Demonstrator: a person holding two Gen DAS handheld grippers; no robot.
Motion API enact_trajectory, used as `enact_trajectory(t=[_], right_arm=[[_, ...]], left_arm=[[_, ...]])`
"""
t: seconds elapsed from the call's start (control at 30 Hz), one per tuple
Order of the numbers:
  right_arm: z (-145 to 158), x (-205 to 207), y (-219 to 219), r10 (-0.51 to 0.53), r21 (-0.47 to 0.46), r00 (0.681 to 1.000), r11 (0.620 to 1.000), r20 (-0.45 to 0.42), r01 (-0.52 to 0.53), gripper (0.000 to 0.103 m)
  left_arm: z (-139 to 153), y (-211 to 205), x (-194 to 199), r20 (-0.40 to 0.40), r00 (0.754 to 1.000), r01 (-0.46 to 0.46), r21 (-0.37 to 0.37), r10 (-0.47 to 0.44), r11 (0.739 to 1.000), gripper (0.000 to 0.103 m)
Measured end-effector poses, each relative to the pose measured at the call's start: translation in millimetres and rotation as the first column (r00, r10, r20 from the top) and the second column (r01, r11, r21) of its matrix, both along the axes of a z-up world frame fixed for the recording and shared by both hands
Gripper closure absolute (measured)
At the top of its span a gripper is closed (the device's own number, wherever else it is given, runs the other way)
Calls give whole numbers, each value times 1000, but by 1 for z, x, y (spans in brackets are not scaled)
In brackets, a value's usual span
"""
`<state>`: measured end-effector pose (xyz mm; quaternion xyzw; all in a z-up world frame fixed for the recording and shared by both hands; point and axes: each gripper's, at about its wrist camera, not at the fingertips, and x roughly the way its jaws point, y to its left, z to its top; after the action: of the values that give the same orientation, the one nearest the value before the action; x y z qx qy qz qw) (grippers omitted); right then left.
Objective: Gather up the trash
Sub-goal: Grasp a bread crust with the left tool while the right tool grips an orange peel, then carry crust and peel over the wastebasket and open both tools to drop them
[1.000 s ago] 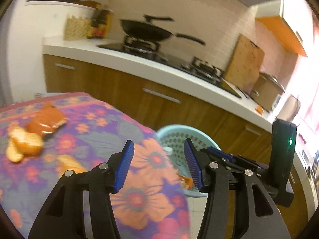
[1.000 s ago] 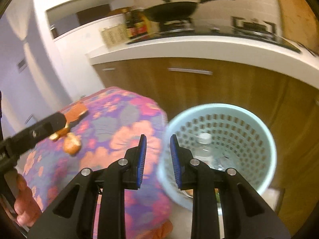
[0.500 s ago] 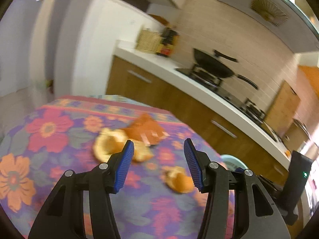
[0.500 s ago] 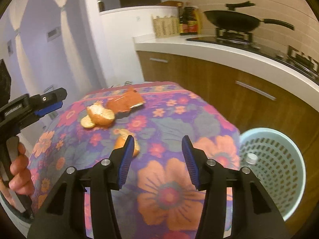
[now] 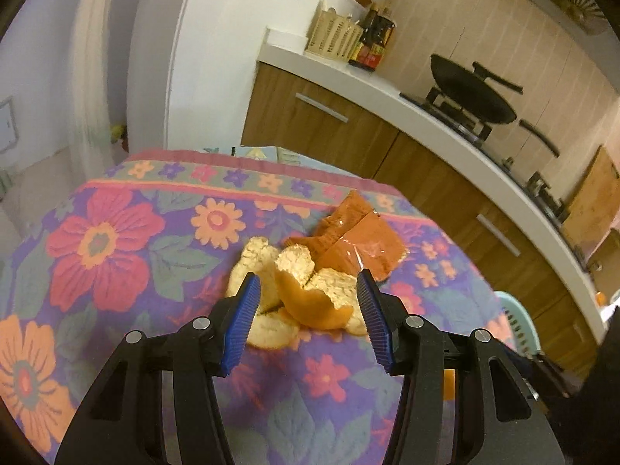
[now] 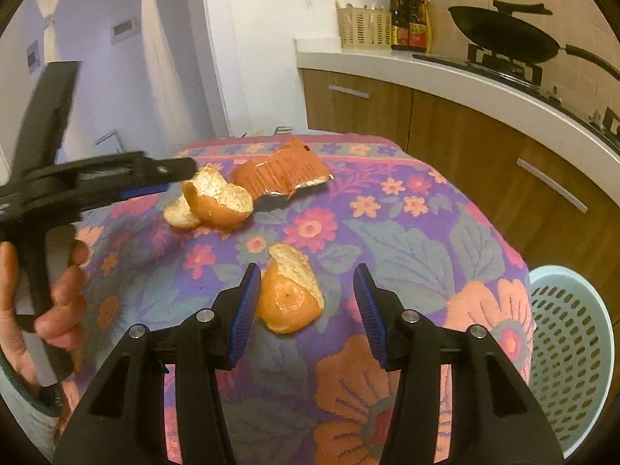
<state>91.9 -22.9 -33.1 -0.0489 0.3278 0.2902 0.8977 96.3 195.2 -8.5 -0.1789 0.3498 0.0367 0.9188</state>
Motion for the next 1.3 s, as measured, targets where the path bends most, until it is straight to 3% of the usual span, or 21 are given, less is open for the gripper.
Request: enact_trajectory(t=[0.13, 0.4, 0.57, 0.7, 0.73, 0.8, 0.97, 1.3], right_arm=[[-2, 1, 3, 5, -14, 1000, 1000, 0, -5, 49], [-5, -2, 18, 17, -82, 1000, 997, 20, -15, 40], [-14, 9, 25, 11, -121, 999, 993, -41, -16, 40], [-23, 19, 28, 3, -145, 994, 989, -108, -18, 40], [-23, 18, 27, 6, -139, 994, 990, -113, -22, 43], [-23, 16, 26, 11, -130, 994, 991, -108, -25, 67], [-17, 3, 25, 7, -121, 999, 993, -42, -12, 87], [4, -5, -4, -30, 41, 999, 999, 34, 29, 88]], left_arm=[[-12, 0, 10, -19, 1000, -3, -7, 3, 1000, 55], [-28, 0, 16, -60, 998, 8, -33, -10, 999, 83], [-27, 3, 11, -42, 999, -7, -75, 4, 997, 89], [-18, 8, -1, 21, 1000, -5, -116, 8, 993, 90], [-15, 9, -4, 37, 999, -5, -122, 10, 993, 90], [-8, 12, -13, 85, 996, -7, -140, 19, 990, 90], [2, 19, -24, 152, 988, 12, -185, 16, 983, 90], [29, 4, -35, 244, 969, 61, -151, -23, 987, 90]])
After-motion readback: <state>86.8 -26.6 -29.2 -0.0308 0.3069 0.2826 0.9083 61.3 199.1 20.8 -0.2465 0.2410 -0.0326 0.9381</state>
